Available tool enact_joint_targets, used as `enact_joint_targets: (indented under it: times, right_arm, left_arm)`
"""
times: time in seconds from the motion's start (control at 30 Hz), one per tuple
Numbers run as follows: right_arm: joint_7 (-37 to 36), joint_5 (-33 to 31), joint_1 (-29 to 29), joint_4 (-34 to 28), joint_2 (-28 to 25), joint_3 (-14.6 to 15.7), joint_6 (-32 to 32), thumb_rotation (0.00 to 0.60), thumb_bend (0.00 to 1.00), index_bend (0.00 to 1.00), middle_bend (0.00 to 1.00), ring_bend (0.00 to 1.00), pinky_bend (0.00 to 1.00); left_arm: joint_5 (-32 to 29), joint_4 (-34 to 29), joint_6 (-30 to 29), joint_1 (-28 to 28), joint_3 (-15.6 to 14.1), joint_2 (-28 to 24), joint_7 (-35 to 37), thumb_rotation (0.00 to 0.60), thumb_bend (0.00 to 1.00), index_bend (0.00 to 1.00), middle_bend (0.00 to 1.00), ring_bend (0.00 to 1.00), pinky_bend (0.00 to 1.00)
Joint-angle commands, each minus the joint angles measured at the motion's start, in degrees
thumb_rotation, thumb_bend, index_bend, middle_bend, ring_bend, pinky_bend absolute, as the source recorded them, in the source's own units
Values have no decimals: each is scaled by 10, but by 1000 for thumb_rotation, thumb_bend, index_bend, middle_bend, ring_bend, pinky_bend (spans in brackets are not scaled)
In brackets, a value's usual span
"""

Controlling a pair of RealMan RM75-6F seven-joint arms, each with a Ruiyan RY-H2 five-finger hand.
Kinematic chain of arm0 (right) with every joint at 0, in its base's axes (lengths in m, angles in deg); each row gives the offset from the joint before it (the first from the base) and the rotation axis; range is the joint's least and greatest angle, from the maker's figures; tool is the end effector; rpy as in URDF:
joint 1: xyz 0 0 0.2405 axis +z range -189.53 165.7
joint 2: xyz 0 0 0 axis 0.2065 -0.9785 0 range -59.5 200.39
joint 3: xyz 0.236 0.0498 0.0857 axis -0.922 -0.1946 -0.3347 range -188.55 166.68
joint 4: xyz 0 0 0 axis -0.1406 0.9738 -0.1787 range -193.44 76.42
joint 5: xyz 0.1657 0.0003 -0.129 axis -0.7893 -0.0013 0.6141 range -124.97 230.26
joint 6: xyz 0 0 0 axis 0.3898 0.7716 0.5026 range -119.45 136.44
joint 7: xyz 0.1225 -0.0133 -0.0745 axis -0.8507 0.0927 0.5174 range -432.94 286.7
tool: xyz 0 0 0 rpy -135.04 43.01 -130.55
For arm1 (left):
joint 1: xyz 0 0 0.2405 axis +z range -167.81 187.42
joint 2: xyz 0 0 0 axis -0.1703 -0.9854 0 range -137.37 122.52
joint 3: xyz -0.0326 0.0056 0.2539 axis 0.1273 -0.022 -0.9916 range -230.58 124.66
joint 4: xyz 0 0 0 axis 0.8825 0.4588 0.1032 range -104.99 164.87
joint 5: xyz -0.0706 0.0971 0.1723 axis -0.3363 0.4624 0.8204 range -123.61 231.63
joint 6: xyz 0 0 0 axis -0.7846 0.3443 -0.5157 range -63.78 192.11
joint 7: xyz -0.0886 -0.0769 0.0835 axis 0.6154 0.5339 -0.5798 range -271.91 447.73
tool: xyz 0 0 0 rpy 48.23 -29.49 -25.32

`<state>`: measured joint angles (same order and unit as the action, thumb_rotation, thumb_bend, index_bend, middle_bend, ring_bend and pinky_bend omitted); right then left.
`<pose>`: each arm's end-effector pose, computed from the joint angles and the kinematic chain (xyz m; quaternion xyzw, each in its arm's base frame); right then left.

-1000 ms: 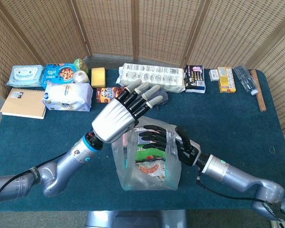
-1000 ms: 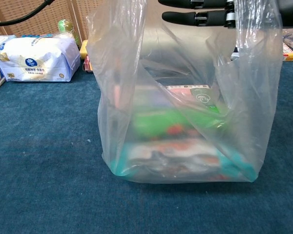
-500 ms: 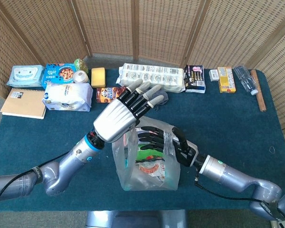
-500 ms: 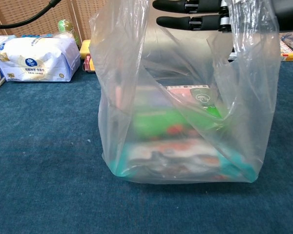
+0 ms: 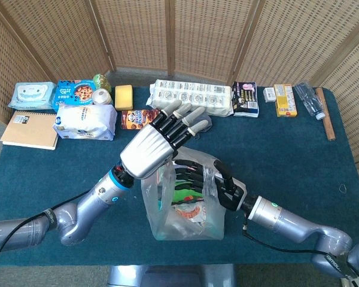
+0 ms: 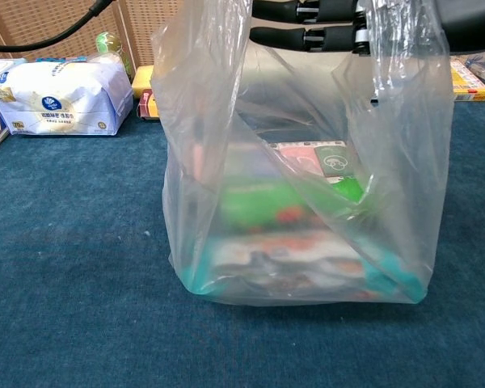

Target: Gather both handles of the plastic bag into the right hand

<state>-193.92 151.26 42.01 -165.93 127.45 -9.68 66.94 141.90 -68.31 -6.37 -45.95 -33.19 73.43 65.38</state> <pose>-0.0687 -0.2903 0.0979 -0.2988 0.8293 -0.3995 0.2519 0.0352 0.3290 0.0836 -0.7037 -0.0632 -0.6229 0.3357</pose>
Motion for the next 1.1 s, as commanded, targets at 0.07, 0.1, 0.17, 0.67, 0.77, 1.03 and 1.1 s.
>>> enact_joint_targets:
  times: [0.07, 0.1, 0.17, 0.67, 0.77, 1.03, 1.1]
  right_arm:
    - [-4, -1, 2, -3, 0, 0, -1, 113, 136, 96, 179, 126, 174]
    - [-4, 0, 3, -5, 0, 0, -2, 114, 136, 96, 180, 126, 176]
    - [-4, -1, 4, -7, -1, -1, -3, 113, 136, 96, 181, 126, 177]
    - [0, -9, 9, -13, 4, -5, -12, 115, 136, 96, 187, 130, 179]
    - [-1, -9, 9, -13, 4, -5, -12, 112, 137, 96, 188, 131, 180]
    - [-4, -7, 10, -14, 3, -5, -11, 112, 137, 96, 200, 143, 190]
    - [-7, -7, 9, -15, 3, -4, -10, 113, 137, 96, 203, 145, 191]
  left_arm:
    - [2, 3, -1, -1, -1, 3, 0, 600, 173, 0, 18, 0, 83]
    - [3, 5, -2, -2, -1, 5, 1, 600, 173, 0, 18, 0, 83]
    - [5, 7, -4, -3, -1, 8, 2, 600, 173, 0, 18, 0, 83]
    - [0, 16, 3, -15, 3, 23, 7, 600, 173, 0, 18, 0, 83]
    - [0, 20, 4, -18, 3, 28, 6, 600, 173, 0, 17, 0, 83]
    - [-1, 31, 8, -25, 4, 37, 2, 600, 172, 0, 18, 0, 83]
    - [-1, 34, 8, -28, 5, 40, 1, 600, 173, 0, 18, 0, 83]
